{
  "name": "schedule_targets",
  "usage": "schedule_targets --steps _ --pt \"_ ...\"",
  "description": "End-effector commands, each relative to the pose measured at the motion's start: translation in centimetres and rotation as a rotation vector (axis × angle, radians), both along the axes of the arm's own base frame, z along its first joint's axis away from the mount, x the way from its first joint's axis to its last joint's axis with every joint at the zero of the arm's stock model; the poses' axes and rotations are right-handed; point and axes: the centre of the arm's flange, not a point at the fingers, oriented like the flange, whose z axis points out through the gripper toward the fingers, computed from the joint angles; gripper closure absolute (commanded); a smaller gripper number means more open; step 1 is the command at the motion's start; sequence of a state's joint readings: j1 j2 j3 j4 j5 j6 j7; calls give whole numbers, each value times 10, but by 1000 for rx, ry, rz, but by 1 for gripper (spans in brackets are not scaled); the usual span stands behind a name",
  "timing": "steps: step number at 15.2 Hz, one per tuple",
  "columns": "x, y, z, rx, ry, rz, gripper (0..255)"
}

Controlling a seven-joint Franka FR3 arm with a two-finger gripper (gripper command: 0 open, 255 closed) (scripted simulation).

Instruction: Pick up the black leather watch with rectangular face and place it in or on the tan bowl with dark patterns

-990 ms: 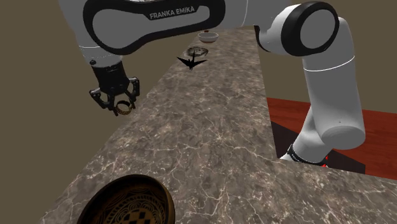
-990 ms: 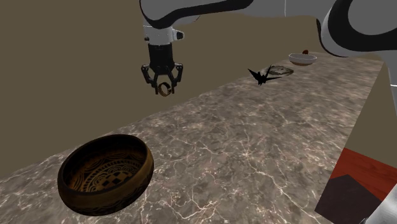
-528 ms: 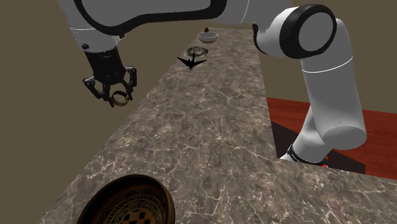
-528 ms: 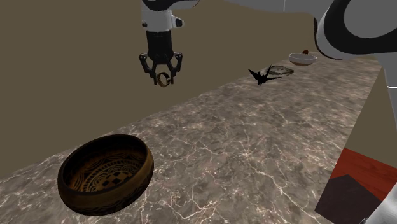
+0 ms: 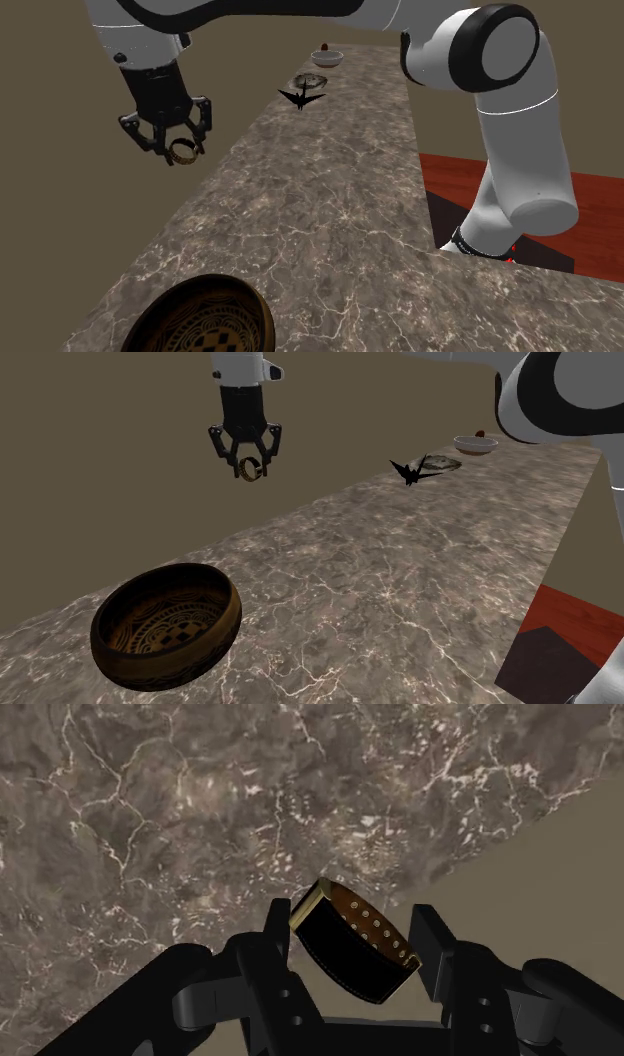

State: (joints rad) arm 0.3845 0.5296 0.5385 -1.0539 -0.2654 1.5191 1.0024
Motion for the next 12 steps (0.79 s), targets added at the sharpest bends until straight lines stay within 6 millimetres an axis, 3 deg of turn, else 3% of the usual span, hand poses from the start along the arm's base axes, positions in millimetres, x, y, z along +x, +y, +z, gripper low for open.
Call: schedule_targets --steps 1,12 --pt "-22 13 0 0 0 0 255" --pt "-148 85 -1 0 0 0 255"
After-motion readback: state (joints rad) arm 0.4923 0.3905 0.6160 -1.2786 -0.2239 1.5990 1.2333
